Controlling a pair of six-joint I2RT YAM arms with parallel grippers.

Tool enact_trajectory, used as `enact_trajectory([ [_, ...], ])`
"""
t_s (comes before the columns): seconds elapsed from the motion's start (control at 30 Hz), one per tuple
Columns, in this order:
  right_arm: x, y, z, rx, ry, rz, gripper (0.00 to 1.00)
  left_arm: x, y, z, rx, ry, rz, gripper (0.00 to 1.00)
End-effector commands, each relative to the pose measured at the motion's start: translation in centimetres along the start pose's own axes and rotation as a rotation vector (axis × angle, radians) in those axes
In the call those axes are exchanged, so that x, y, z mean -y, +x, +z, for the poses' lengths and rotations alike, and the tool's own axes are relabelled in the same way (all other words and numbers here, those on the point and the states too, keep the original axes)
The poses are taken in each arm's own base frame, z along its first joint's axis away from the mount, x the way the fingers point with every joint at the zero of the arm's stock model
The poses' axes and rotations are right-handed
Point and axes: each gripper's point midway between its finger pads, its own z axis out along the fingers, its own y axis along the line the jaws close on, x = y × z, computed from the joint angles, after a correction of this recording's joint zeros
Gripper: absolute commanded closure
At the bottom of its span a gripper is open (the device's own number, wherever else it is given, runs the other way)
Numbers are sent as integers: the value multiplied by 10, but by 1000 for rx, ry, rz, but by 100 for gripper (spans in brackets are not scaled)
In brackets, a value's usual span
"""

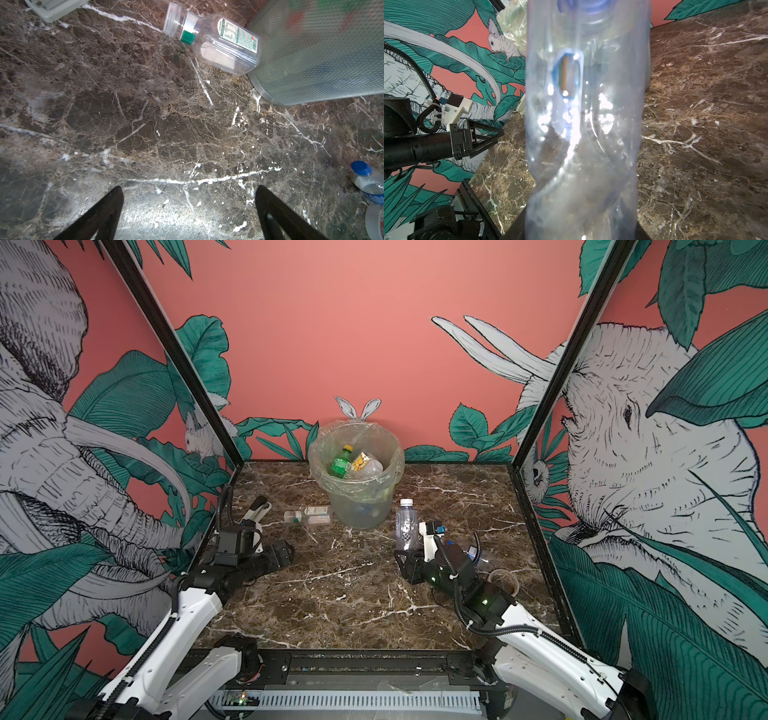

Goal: Throw the plastic bottles in the bin
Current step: 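Lift the clear bottle upright with the right gripper and carry it over the bin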

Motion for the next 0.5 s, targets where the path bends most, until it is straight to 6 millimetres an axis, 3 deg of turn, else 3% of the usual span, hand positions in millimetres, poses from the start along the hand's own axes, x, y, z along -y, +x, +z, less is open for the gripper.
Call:
enact_trajectory([
  [0.0,-8,-23,-6,60,13,-36,50,-1,2,1,5,4,-16,1],
  [0.2,-33,-65,0,66,31,-138,50,-1,0,-3,19,5,-19,1],
  [0.33,-55,-114,18,76,84,-181,50,-1,-2,-5,22,5,-16,1],
  [0.47,-76,-173,53,67,190,-208,49,1,-4,-7,30,12,-21,1],
])
